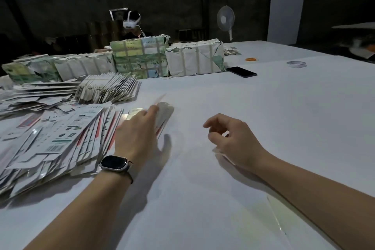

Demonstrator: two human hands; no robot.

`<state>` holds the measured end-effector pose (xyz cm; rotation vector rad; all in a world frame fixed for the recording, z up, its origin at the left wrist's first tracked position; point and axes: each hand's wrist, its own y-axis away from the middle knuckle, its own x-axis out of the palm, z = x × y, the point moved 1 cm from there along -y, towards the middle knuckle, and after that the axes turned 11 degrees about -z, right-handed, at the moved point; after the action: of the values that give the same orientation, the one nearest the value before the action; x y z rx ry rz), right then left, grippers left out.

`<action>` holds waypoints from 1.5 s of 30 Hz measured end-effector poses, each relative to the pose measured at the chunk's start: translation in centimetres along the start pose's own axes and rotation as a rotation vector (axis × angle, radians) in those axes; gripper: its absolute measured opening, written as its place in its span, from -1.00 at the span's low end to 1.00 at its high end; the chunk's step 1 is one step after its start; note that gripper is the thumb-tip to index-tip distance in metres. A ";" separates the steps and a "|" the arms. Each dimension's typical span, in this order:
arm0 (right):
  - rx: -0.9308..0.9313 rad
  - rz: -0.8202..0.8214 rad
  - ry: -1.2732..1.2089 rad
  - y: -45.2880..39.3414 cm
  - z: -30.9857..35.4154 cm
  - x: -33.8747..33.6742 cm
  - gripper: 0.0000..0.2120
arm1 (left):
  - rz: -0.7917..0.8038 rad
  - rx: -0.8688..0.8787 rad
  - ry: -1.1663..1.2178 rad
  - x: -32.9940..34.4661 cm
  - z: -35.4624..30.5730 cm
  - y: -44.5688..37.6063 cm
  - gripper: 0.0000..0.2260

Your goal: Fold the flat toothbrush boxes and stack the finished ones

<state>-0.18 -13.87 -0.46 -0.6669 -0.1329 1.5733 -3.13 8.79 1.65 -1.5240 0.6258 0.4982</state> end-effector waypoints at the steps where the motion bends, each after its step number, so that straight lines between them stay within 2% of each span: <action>1: 0.007 -0.002 -0.002 -0.1 -0.1 0.0 -0.74 | -0.040 0.010 0.024 -0.3 -0.1 -0.2 -0.43; 2: 0.008 -0.002 -0.001 -0.2 -0.2 0.0 -0.75 | -0.063 0.019 0.041 -0.5 -0.1 -0.5 -0.50; 4: 0.017 0.000 -0.012 -0.3 -0.4 0.2 -0.78 | -0.120 0.040 0.105 -0.8 -0.3 -0.9 -0.35; 6: 0.081 0.001 -0.107 -0.3 -0.5 0.3 -0.86 | -0.235 0.103 0.213 -0.9 -1.1 -0.6 -0.30; 8: 0.149 -0.006 -0.180 -0.4 -0.6 0.4 -0.79 | -0.298 0.123 0.427 -0.6 -2.6 0.0 -0.46; 10: 0.206 -0.041 -0.203 -0.8 -0.6 0.3 -0.69 | -0.214 -0.054 0.757 -0.3 -4.4 0.5 -0.62; 12: 0.287 -0.102 -0.285 -1.1 -0.6 0.2 -0.70 | -0.069 -0.276 1.038 0.0 -6.0 1.0 -0.66; 15: 0.375 -0.193 -0.397 -1.2 -0.6 -0.2 -0.83 | 0.141 -0.536 1.299 0.8 -6.6 1.7 -0.54; 18: 0.365 -0.117 -0.438 -0.9 -0.5 -0.2 -0.87 | 0.329 -0.703 1.467 1.4 -6.2 1.8 -0.47; 22: 0.290 -0.035 -0.422 -0.8 0.0 -0.1 -0.82 | 0.419 -0.843 1.529 1.1 -6.2 1.4 -0.62; 25: 0.197 -0.013 -0.360 -0.6 0.1 0.0 -0.78 | 0.448 -0.835 1.595 0.9 -6.6 1.6 -0.75; 31: 0.113 0.098 -0.307 0.1 0.2 0.7 -0.66 | 0.634 -0.956 1.775 0.2 -7.5 1.9 -0.54; 36: 0.023 0.119 -0.312 0.1 0.6 0.8 -0.62 | 0.682 -1.064 1.874 0.2 -7.3 1.8 -0.47; 40: 0.052 0.034 -0.294 0.2 0.3 0.8 -0.38 | 0.717 -1.012 1.831 0.4 -7.0 2.0 -0.50; 45: 0.080 0.007 -0.304 0.3 0.4 0.8 -0.52 | 0.683 -0.895 1.730 0.6 -6.7 1.9 -0.51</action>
<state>-0.63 -13.04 -0.50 -0.3627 -0.2919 1.6707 -4.41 2.09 0.19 -2.3675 2.5550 -0.2938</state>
